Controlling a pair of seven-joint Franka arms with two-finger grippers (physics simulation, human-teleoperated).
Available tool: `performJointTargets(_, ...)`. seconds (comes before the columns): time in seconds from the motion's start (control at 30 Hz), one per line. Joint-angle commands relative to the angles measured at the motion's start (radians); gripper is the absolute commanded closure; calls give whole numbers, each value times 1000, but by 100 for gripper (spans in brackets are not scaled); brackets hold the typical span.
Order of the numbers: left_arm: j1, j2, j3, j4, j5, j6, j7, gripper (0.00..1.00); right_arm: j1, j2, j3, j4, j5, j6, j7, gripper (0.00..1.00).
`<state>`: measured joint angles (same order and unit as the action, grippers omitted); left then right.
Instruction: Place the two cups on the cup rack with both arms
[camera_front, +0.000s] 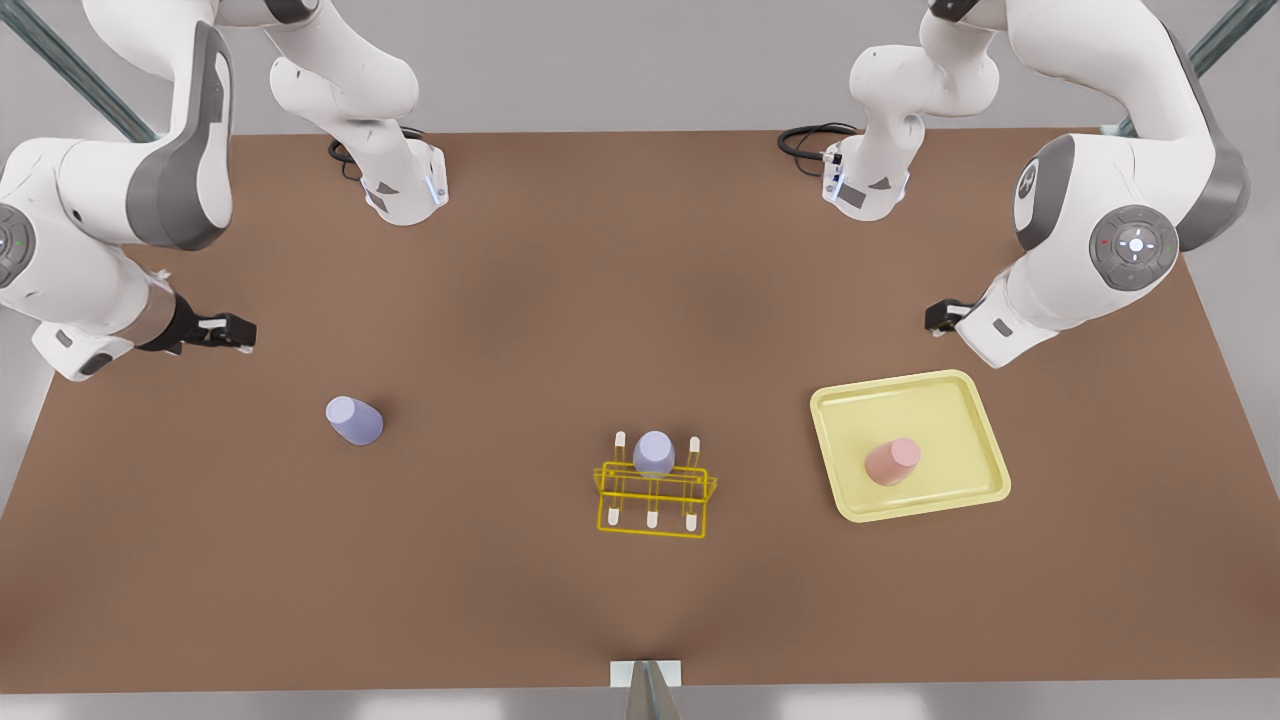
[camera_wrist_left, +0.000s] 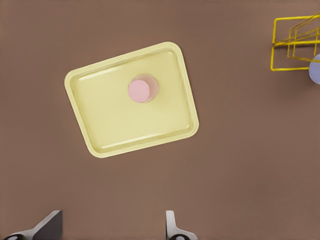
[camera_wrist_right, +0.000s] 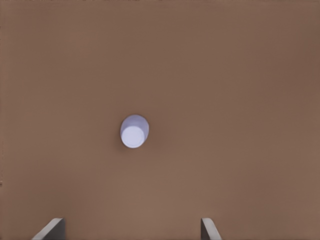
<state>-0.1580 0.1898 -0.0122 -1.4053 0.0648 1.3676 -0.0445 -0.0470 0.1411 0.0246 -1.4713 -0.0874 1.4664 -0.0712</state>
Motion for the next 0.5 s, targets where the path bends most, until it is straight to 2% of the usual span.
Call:
performJointTargets(0.0,0,-1,0,0,1,7,-63,0,-2,-1,-2,0,12,15,-22,0)
performJointTargets(0.1,-2,46,24,-29,0,46,-66,0,7,57,1,37,-2,26,-36,0)
performJointTargets(0.13,-41,56,32,-188,1,247,-67,0,-1,144,1,92,8,28,-57,0)
performJointTargets(0.2,-22,168,43,-241,0,406,-67,0,-11,268,0,137,11,87,-101,0)
performJointTargets(0.27,-17,169,55,-406,-5,653,-67,0,-20,304,0,88,9,179,-101,0)
performJointTargets(0.33,-8,169,58,-512,-8,794,-67,0,-16,305,-2,33,12,262,-90,0)
performJointTargets(0.47,15,166,58,-572,-14,852,-55,0,-5,299,0,-93,20,437,-71,0)
